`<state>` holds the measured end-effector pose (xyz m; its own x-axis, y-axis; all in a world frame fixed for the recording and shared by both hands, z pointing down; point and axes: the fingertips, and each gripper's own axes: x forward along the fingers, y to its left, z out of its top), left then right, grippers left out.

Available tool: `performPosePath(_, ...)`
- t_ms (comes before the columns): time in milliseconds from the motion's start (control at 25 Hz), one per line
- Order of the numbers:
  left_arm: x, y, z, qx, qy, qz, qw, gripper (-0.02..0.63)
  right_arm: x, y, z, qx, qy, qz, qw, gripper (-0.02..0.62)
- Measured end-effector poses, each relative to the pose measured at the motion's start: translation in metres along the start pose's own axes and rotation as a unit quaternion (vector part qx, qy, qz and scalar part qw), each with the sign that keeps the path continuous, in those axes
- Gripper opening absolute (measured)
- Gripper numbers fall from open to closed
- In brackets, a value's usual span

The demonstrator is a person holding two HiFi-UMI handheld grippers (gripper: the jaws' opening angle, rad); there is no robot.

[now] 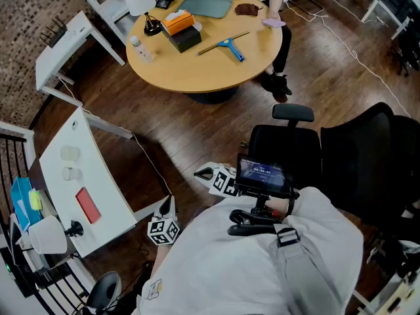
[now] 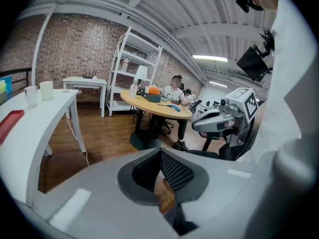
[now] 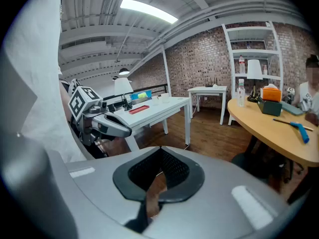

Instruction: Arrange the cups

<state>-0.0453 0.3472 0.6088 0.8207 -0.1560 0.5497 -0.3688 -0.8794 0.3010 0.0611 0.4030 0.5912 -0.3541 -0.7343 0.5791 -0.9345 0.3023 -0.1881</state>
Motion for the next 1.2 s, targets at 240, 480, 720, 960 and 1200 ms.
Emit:
performPosePath(240,0.042,0.036,0.044,0.002,-0.011,0.016,0.9998,0.000,0.032,-0.058,0.040,-0.019,-0.006,0.010,1.000,0.002)
performPosePath(480,0.056,0.096,0.067,-0.013,-0.027,0.050,0.9983,0.000,0.090,-0.087,0.077,-0.051,-0.001,0.031,0.998,0.001)
performPosePath(720,0.056,0.161,0.103,-0.022,-0.064,0.111,0.9915,0.000,0.141,-0.109,0.137,-0.101,-0.009,0.067,0.993,0.000)
performPosePath(960,0.031,0.265,0.138,-0.038,-0.102,0.178,0.9780,0.000,0.231,-0.103,0.214,-0.148,-0.015,0.089,0.985,0.000)
performPosePath(1200,-0.018,0.346,0.121,-0.090,-0.113,0.291,0.9457,0.000,0.303,-0.072,0.260,-0.207,-0.008,0.147,0.967,0.000)
